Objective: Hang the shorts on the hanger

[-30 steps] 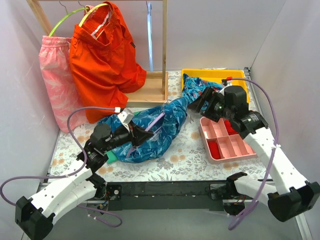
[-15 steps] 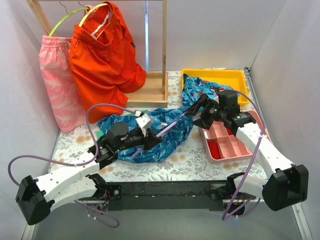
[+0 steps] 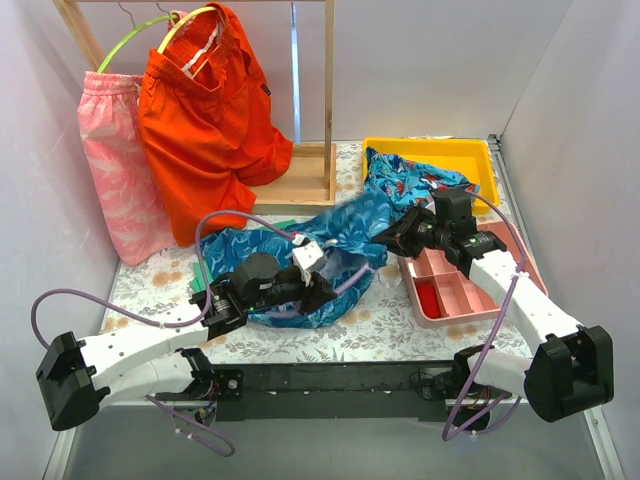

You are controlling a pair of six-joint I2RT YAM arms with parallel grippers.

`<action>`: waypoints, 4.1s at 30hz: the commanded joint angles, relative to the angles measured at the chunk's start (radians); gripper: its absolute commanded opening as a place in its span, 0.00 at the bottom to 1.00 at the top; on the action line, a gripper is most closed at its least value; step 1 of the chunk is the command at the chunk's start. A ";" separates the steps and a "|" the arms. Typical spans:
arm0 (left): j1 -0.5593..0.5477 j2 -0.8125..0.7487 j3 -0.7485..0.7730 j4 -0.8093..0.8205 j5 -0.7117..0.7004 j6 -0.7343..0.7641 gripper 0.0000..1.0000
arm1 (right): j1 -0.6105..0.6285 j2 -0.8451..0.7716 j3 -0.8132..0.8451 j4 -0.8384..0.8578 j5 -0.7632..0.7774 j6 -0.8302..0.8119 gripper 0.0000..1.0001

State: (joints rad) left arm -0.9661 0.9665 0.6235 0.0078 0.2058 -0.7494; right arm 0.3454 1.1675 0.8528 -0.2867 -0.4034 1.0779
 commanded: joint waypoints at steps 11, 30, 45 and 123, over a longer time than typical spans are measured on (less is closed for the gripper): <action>-0.002 -0.091 0.073 -0.219 -0.449 -0.473 0.57 | 0.001 -0.106 -0.049 0.009 0.031 -0.039 0.01; 0.219 0.066 0.116 -0.615 -0.436 -0.990 0.50 | 0.004 -0.167 0.012 -0.132 0.058 -0.164 0.01; 0.322 0.232 0.144 -0.612 -0.364 -1.272 0.42 | 0.010 -0.193 -0.004 -0.124 0.058 -0.161 0.01; 0.265 -0.331 0.074 -0.594 -0.404 -0.752 0.00 | -0.045 0.285 0.698 -0.575 0.318 0.112 0.01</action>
State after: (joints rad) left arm -0.6960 0.6510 0.6559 -0.5350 -0.1875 -1.5570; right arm 0.3305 1.4490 1.4921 -0.8978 -0.1097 1.1374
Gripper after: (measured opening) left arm 0.030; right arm 0.146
